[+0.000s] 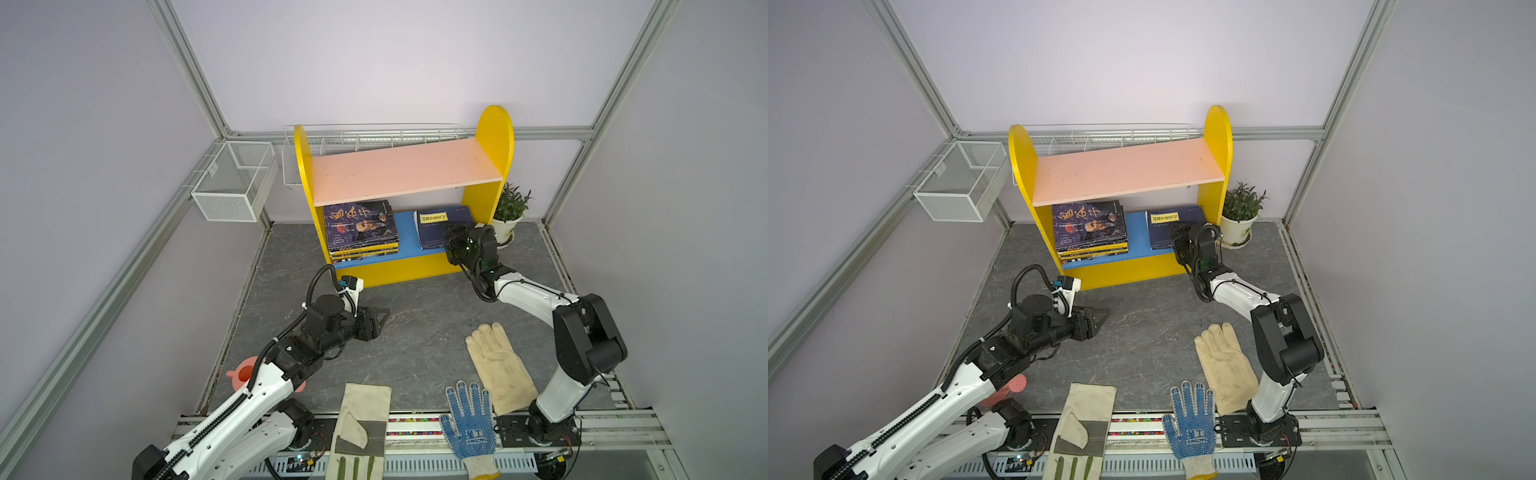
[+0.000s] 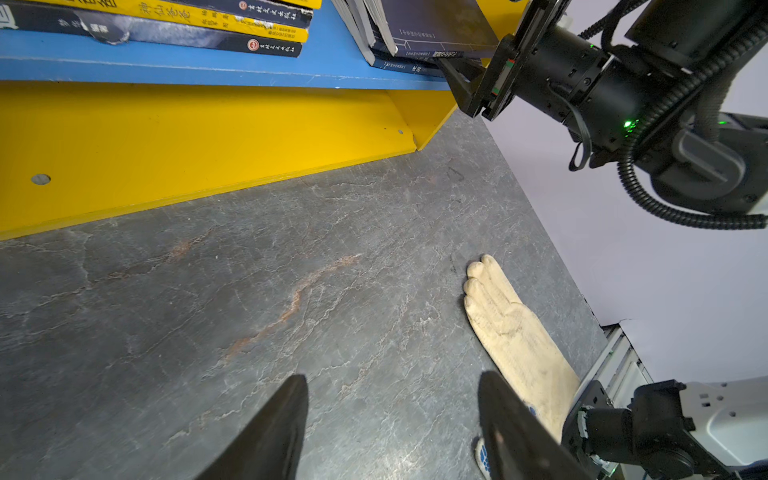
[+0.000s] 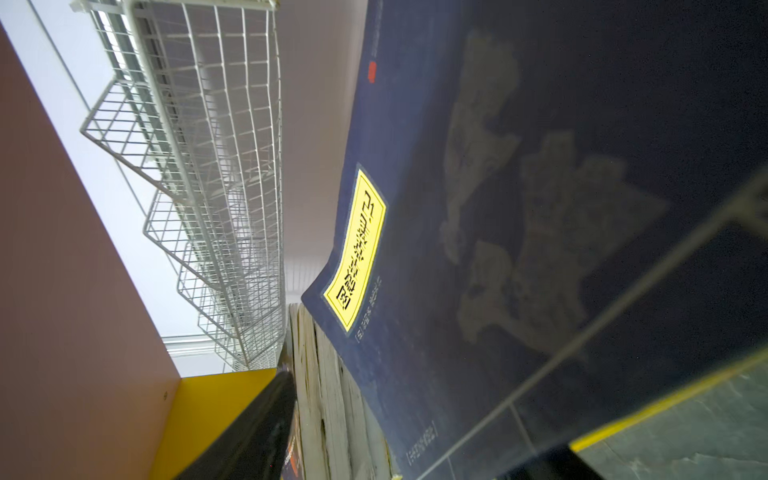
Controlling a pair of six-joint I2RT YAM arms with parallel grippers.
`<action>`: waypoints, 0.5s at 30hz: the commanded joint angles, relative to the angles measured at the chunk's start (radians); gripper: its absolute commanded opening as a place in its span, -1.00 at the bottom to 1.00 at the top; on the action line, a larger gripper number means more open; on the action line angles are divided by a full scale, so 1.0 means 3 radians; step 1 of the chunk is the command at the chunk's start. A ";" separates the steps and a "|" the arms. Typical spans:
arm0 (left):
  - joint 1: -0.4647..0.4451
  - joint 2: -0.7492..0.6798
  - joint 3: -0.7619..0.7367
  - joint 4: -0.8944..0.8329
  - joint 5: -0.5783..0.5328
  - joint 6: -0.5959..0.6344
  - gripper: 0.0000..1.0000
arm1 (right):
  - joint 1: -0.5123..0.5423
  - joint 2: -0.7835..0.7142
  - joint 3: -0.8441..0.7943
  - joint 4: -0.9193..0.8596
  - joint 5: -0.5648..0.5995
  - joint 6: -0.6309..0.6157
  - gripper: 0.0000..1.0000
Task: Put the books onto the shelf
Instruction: 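Lower the blue book flat onto the stack and open the right gripper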
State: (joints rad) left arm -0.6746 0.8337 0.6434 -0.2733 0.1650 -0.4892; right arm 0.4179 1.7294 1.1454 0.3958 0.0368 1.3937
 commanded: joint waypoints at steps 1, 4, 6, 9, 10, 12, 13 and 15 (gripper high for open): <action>-0.0006 -0.0031 -0.0046 0.0029 0.0002 -0.0014 0.31 | -0.0092 -0.0115 0.0155 -0.0508 -0.0088 -0.0131 0.49; -0.0006 -0.0030 -0.0043 0.0025 -0.0005 -0.0007 0.31 | -0.0156 -0.0068 0.0227 -0.0639 -0.0197 -0.0182 0.49; -0.0006 -0.0025 -0.0038 0.0031 -0.0004 -0.0001 0.31 | -0.0199 -0.0007 0.0291 -0.0696 -0.0358 -0.0182 0.49; -0.0009 0.0007 -0.0033 0.0032 -0.0005 0.0002 0.31 | -0.0197 0.0043 0.0356 -0.0759 -0.0471 -0.0224 0.48; -0.0006 0.0017 -0.0033 0.0039 -0.0007 0.0005 0.31 | -0.0197 0.0048 0.0371 -0.0773 -0.0492 -0.0236 0.48; -0.0007 0.0033 -0.0033 0.0049 0.0003 0.0004 0.31 | -0.0195 0.0045 0.0395 -0.0830 -0.0544 -0.0248 0.47; -0.0006 0.0035 -0.0033 0.0052 0.0004 0.0005 0.31 | -0.0192 0.0039 0.0400 -0.0850 -0.0556 -0.0267 0.46; -0.0006 0.0037 -0.0038 0.0063 0.0002 0.0005 0.30 | -0.0186 0.0026 0.0433 -0.0950 -0.0593 -0.0298 0.47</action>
State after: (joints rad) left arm -0.6746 0.8421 0.6357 -0.2699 0.1646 -0.4896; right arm 0.3580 1.7287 1.2488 0.1616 -0.1017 1.3216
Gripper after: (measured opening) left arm 0.653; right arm 0.734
